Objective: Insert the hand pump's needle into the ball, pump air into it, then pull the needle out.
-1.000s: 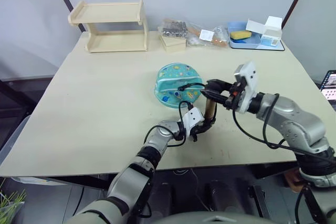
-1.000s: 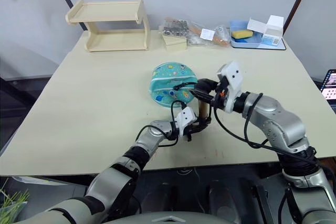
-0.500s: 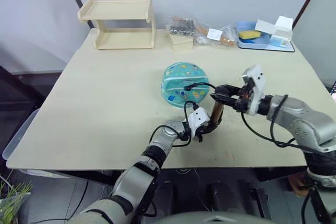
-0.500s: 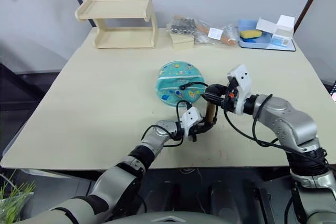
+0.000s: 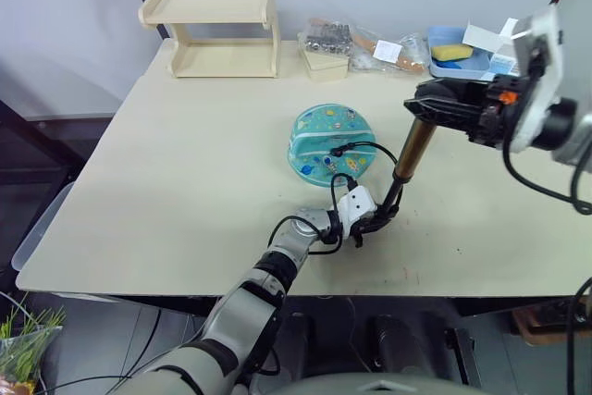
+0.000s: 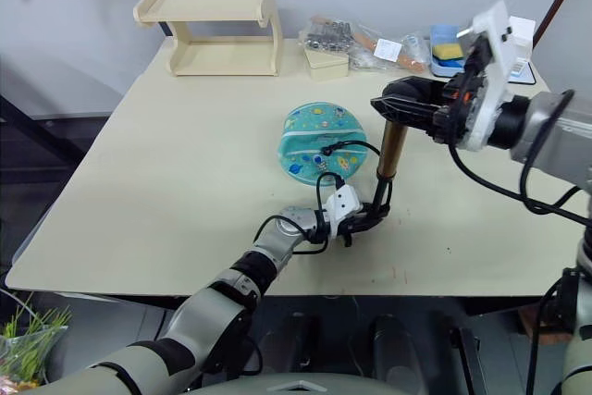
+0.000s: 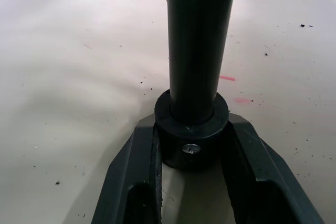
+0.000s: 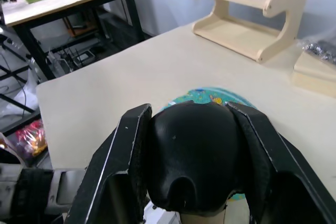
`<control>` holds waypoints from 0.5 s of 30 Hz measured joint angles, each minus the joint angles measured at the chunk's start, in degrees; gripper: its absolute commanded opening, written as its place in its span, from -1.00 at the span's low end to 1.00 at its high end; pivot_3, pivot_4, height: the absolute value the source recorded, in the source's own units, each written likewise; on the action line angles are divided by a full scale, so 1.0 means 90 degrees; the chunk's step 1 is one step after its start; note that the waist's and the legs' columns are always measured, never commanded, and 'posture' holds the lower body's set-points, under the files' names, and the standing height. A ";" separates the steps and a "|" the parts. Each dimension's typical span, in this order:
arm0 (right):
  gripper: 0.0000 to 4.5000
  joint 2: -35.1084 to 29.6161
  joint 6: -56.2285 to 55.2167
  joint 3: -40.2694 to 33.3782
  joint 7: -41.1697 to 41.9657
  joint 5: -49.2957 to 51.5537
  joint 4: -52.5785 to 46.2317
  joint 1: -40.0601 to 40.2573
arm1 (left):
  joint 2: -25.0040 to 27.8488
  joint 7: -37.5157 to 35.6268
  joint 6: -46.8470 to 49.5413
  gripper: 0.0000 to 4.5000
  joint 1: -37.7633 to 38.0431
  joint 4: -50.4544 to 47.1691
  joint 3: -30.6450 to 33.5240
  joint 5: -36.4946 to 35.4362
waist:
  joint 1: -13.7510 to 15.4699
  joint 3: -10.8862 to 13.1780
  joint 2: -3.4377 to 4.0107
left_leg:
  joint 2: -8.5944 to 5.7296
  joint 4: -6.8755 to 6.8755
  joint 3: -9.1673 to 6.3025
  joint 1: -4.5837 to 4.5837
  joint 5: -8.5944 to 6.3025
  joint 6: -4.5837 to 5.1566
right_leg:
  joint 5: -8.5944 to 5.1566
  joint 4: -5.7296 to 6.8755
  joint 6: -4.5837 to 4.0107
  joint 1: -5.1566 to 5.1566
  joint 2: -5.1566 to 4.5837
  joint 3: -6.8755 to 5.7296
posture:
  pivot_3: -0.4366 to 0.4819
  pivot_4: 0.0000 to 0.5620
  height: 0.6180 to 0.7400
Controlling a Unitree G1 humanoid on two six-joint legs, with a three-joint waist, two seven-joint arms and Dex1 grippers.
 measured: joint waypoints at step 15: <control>-0.24 0.0770 -0.1928 0.1106 0.0683 -0.1886 0.0039 0.1460 | -0.0094 0.0137 0.0009 -0.54 -0.0105 0.0292 -0.0004 0.0167 | -0.0061 -0.0075 -0.0074 | -0.0020 -0.0006 -0.0021 0.0106 -0.0013 0.0019 | -0.0028 -0.0035 0.0039 0.0131 -0.0019 -0.0021 | -0.05 -0.47 1.00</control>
